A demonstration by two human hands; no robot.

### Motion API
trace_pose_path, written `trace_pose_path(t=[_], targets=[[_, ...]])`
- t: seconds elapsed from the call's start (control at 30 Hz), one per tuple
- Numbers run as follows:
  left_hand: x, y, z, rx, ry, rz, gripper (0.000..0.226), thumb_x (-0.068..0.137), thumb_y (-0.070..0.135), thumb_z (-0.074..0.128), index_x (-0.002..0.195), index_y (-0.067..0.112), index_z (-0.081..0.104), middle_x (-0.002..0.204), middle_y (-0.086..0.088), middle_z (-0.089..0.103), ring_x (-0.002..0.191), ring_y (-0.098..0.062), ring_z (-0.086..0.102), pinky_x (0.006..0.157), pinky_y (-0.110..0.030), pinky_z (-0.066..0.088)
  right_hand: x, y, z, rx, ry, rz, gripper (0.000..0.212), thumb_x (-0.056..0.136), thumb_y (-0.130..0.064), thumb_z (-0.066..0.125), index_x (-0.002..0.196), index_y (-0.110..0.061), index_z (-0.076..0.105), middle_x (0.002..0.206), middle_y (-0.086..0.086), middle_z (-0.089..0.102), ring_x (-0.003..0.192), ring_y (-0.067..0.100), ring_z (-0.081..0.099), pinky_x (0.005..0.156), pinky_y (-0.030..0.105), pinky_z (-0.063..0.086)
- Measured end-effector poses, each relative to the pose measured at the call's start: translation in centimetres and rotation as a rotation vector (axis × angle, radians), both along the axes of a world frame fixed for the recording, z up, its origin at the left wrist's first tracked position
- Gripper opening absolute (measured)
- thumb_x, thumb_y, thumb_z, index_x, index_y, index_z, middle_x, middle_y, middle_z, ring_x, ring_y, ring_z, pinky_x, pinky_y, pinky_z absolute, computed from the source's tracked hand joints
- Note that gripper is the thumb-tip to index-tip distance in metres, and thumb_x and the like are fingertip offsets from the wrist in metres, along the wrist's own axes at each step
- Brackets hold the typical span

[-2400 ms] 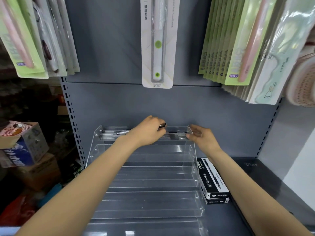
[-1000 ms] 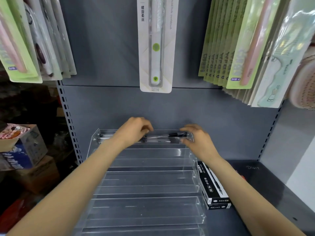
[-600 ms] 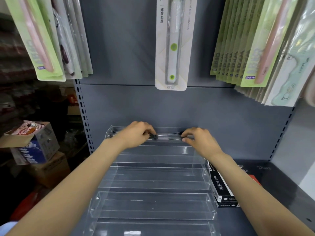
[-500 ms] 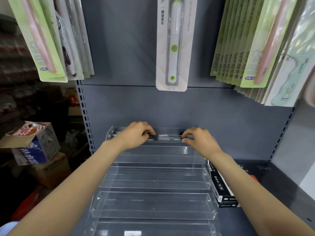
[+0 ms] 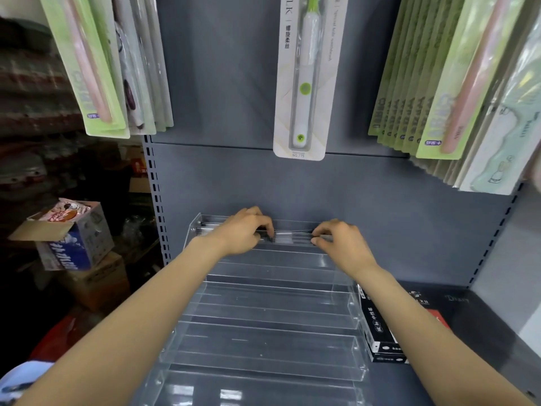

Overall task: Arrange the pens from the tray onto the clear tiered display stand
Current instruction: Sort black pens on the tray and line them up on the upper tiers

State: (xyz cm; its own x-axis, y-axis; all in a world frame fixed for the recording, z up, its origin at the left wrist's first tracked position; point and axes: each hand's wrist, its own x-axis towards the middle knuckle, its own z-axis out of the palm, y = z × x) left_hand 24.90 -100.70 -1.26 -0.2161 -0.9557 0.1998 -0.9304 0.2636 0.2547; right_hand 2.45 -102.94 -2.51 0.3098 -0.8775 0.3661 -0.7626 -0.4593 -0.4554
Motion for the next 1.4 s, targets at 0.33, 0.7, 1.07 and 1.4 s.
trace_pose_path(t=[0.33,0.7,1.07,1.4], targets=[[2.4,7.1,-0.7,-0.331,0.300,0.075,0.023,0.086,0.005,0.055,0.105,0.014,0.064,0.101,-0.004,0.064,0.095,-0.018,0.059,0.087,-0.031,0.046,7.5,6.2,0.5,-0.019,-0.260,0.218,0.017,0.087,-0.011,0.062,0.103,-0.010,0.068,0.102,0.004,0.065,0.086,0.010,0.058,0.084,0.014,0.043],[20.3,26.4,-10.7,-0.163,0.352,0.471,0.008,0.089,0.017,0.056,0.094,0.016,0.062,0.076,0.002,0.063,0.073,-0.020,0.061,0.065,-0.036,0.049,27.8,22.6,-7.1,0.287,-0.216,0.441,0.018,0.093,-0.017,0.055,0.108,-0.015,0.065,0.105,0.000,0.067,0.086,0.007,0.056,0.066,0.006,0.041],[34.3,39.5,-25.1,0.258,0.295,0.586,0.024,0.090,0.011,0.056,0.113,0.008,0.061,0.118,-0.011,0.055,0.106,-0.029,0.054,0.089,-0.037,0.045,41.0,32.2,-21.9,0.648,0.228,0.490,0.030,0.098,-0.016,0.047,0.127,-0.011,0.054,0.131,0.011,0.054,0.101,0.028,0.061,0.088,0.039,0.049],[37.1,39.7,-28.7,0.321,0.017,0.484,0.042,0.099,0.020,0.035,0.141,0.024,0.037,0.150,0.003,0.033,0.136,-0.019,0.033,0.103,-0.033,0.031,44.0,31.8,-27.5,0.603,0.427,0.327,0.025,0.097,-0.019,0.047,0.121,-0.014,0.052,0.121,0.013,0.049,0.102,0.028,0.053,0.080,0.044,0.051]])
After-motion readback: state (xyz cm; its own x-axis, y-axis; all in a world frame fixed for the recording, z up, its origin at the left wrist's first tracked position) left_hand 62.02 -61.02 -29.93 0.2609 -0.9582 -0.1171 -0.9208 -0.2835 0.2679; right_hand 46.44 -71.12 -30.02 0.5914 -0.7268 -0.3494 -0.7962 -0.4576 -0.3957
